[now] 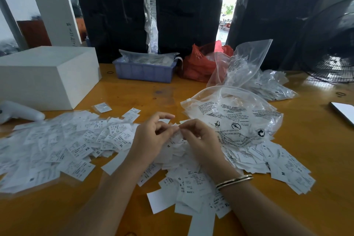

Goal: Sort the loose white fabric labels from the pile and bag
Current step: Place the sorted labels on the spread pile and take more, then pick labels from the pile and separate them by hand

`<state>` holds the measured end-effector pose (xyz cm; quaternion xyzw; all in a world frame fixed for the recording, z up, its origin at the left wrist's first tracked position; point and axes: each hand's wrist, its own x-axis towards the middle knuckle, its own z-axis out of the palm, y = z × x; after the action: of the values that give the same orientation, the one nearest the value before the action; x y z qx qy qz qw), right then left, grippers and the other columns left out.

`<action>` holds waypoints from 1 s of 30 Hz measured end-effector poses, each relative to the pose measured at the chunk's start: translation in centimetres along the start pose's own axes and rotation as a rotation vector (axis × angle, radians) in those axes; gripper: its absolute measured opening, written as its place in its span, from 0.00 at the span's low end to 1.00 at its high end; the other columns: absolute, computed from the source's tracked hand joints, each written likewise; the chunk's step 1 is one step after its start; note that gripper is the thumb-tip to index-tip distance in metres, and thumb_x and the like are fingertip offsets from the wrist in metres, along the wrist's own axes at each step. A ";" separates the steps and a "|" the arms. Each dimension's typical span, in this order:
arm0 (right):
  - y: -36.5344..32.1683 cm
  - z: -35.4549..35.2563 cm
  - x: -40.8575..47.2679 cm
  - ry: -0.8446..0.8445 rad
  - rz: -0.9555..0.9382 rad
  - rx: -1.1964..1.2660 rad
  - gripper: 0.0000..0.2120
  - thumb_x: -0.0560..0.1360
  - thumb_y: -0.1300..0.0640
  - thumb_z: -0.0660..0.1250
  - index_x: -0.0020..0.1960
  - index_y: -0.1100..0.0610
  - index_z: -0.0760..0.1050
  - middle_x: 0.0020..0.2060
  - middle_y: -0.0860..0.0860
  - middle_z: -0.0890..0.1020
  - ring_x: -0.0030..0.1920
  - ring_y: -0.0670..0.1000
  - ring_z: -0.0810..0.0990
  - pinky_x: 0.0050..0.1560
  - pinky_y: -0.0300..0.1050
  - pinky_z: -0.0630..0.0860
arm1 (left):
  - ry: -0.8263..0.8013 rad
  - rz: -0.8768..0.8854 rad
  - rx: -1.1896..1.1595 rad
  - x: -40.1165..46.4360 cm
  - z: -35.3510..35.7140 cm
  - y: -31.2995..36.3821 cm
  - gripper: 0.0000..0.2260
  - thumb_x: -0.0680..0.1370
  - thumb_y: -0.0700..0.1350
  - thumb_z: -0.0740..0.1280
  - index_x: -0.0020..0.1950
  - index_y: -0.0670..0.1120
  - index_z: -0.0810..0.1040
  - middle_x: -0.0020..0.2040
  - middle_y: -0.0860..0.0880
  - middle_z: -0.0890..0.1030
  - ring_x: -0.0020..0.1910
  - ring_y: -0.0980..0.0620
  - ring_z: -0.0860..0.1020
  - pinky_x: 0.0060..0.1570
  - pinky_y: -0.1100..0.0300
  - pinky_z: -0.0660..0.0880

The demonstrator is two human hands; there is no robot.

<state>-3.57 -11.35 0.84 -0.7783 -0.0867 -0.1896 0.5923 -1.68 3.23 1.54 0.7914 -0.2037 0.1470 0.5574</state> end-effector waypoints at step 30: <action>3.2 -11.1 10.0 -0.107 0.380 -1.233 0.13 0.77 0.53 0.61 0.58 0.56 0.77 0.56 0.54 0.79 0.54 0.54 0.75 0.60 0.51 0.68 | 0.474 -0.219 0.577 1.0 -3.9 -3.0 0.09 0.76 0.34 0.66 0.52 0.46 0.80 0.55 0.43 0.78 0.42 0.52 0.74 0.35 0.66 0.69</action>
<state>4.61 -23.75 4.48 -0.9858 0.1479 -0.0574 0.0545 0.69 7.65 0.84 0.8767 0.0661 0.3167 0.3559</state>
